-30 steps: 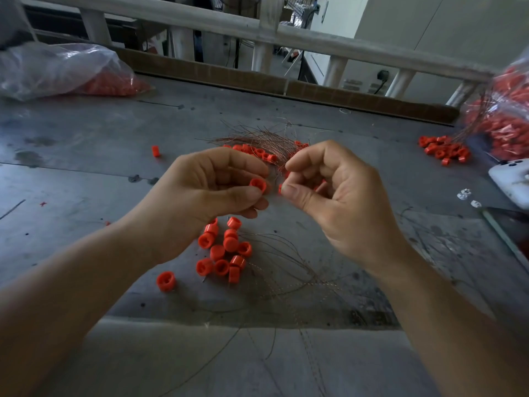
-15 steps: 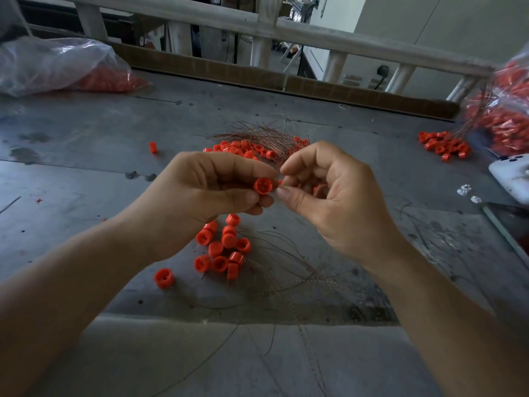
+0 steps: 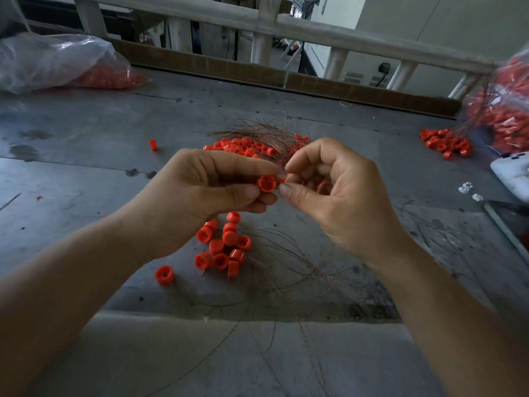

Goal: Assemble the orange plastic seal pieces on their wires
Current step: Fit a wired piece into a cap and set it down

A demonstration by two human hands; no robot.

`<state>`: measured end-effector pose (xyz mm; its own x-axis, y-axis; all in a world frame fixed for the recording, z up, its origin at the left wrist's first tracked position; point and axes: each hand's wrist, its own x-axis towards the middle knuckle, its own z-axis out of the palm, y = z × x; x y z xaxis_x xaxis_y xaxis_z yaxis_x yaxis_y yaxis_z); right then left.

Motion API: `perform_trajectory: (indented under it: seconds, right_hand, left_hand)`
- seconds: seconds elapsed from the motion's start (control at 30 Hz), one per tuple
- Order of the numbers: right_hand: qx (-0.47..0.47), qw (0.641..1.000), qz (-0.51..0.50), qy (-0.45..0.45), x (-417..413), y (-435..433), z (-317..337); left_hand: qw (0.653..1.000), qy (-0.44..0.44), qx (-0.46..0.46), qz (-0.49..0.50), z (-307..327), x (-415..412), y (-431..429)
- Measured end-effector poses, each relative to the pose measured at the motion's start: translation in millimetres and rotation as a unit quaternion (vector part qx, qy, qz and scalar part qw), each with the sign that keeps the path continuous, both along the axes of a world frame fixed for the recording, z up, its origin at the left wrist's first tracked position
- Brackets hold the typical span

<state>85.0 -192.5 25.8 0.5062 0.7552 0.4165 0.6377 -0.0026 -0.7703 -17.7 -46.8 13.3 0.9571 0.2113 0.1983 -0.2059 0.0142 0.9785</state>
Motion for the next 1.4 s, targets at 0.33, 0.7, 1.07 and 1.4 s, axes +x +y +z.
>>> perform_trajectory:
  seconds: [0.33,0.7,1.07,1.4]
  right_hand:
    - [0.002,1.0,0.009,0.027,2,-1,2]
    - [-0.005,0.99,0.028,0.138,0,2,1]
    - [-0.046,0.991,-0.02,0.123,10,3,-3]
    - [-0.256,0.912,-0.304,-0.102,94,-25,-21]
  left_hand:
    - [1.0,0.002,-0.017,0.002,0,1,0]
    - [0.997,-0.016,-0.072,-0.037,-1,-1,-2]
    - [0.995,-0.003,-0.093,-0.038,-2,1,-2]
    - [0.995,-0.018,-0.091,-0.035,0,-2,3]
